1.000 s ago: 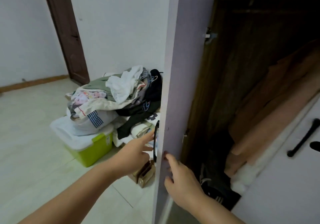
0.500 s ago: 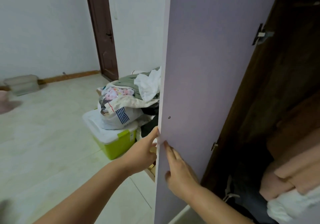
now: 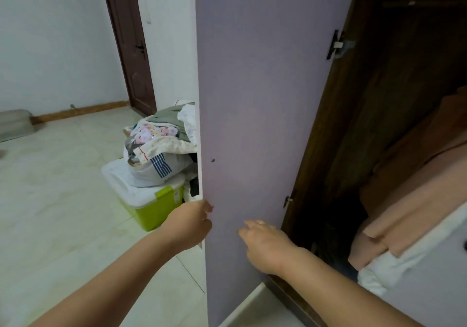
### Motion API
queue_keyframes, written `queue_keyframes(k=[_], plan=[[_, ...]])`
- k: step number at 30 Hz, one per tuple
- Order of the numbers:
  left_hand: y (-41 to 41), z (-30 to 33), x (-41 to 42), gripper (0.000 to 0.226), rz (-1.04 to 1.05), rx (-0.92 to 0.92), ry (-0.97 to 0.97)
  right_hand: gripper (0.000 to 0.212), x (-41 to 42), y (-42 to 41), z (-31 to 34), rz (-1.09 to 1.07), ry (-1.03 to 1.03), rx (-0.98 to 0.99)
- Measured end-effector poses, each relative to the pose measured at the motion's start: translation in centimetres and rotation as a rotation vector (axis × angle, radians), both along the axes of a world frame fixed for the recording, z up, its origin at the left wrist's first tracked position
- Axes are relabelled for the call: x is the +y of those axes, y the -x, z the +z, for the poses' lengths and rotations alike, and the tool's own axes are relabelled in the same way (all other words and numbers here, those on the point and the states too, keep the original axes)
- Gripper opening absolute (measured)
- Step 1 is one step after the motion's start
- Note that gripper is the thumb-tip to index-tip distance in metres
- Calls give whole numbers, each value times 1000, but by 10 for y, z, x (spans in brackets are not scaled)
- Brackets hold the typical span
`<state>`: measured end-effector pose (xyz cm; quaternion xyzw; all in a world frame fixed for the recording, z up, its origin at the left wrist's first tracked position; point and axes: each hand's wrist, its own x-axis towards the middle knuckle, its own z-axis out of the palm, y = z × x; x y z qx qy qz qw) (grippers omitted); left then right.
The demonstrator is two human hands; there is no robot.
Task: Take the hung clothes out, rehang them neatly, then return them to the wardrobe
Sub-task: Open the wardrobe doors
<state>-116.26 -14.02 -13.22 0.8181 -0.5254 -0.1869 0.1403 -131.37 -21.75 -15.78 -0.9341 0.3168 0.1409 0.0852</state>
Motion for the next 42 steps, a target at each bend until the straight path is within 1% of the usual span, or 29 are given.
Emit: queue_keyframes(k=[5, 11, 13, 15, 17, 20, 25, 26, 29, 30, 33, 35, 36, 38, 40, 41, 42], plan=[[51, 5, -24, 33, -92, -92, 3, 31, -3, 72, 21, -79, -18, 63], [140, 3, -68, 33, -242, -34, 8, 24, -30, 187, 30, -304, 7, 29], [170, 2, -83, 32, -292, -6, 35, 26, -44, 223, 34, -411, 5, -14], [201, 2, -99, 32, -352, 21, 69, 32, -56, 258, 37, -532, 28, -63], [222, 3, -109, 32, -399, 56, 93, 35, -64, 281, 41, -631, 90, -116], [257, 7, -127, 33, -476, 85, 105, 33, -73, 311, 47, -771, 209, -208], [297, 14, -169, 30, -590, 116, 143, 33, -96, 334, 46, -1028, 273, -381], [302, 12, -180, 31, -616, 118, 139, 38, -101, 334, 43, -1054, 277, -411], [314, 5, -212, 35, -672, 121, 117, 68, -119, 333, 36, -1092, 286, -533], [317, 3, -223, 37, -683, 132, 108, 74, -124, 332, 34, -1100, 278, -585], [320, -3, -253, 38, -737, 142, 109, 81, -136, 325, 28, -1162, 169, -767], [321, -7, -267, 38, -780, 128, 112, 83, -140, 320, 24, -1220, 55, -941], [322, -8, -272, 38, -799, 124, 109, 83, -141, 319, 22, -1237, 36, -987], [323, -11, -279, 37, -830, 121, 104, 79, -142, 320, 21, -1264, 44, -983], [323, -13, -283, 36, -861, 119, 106, 64, -139, 322, 20, -1292, 53, -954], [322, -14, -283, 35, -878, 124, 105, 59, -135, 321, 19, -1305, 51, -950], [321, -15, -282, 35, -890, 133, 101, 59, -129, 320, 19, -1318, 51, -955]])
